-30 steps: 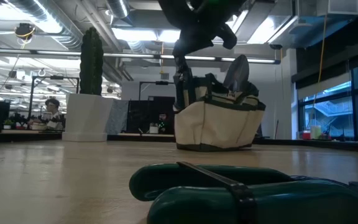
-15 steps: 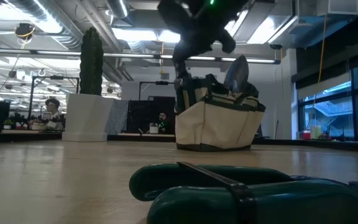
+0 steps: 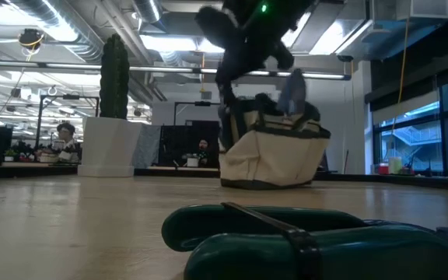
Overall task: Pick & Place Garden tools in Gardening bag
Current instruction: Put the top shear scissor into the gardening bag
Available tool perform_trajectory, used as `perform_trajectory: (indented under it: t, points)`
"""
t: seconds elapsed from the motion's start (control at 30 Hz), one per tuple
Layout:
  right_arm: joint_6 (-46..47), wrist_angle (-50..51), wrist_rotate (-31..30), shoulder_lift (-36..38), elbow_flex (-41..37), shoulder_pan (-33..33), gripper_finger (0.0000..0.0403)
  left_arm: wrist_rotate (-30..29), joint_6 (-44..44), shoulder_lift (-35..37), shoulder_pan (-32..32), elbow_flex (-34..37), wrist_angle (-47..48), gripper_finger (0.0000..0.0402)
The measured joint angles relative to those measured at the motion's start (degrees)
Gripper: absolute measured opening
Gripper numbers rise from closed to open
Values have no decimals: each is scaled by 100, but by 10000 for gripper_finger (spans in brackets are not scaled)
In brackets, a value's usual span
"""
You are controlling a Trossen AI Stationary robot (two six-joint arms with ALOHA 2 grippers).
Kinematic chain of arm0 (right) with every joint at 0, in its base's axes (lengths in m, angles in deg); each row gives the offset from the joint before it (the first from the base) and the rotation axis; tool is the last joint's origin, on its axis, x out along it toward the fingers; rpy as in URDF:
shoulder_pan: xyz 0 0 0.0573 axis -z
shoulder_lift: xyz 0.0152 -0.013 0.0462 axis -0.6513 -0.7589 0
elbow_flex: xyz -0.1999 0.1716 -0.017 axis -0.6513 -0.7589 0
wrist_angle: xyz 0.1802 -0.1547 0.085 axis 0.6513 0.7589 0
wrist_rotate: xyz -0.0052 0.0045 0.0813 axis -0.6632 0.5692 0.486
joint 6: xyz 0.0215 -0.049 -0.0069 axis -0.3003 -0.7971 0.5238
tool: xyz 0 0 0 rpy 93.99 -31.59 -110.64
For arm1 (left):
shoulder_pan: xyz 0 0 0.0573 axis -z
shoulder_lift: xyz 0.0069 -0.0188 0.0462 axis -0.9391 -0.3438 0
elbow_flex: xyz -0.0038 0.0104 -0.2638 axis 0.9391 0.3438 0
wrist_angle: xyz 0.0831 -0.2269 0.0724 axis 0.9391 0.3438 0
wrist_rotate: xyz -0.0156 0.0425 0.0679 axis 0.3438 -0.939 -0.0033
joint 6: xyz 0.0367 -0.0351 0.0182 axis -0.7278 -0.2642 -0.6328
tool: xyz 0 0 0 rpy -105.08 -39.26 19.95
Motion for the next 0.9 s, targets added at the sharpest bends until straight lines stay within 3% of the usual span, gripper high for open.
perform_trajectory:
  t: [0.5,0.7,0.9]
  points:
    - [-1094,608,-829,523,581,-189,6,-131,2,0,-2,0,139,168]
    - [-900,744,-222,557,699,-193,6,-196,47,0,-2,0,158,168]
    - [-1246,756,1010,876,1709,-254,6,-351,90,0,-8,0,194,168]
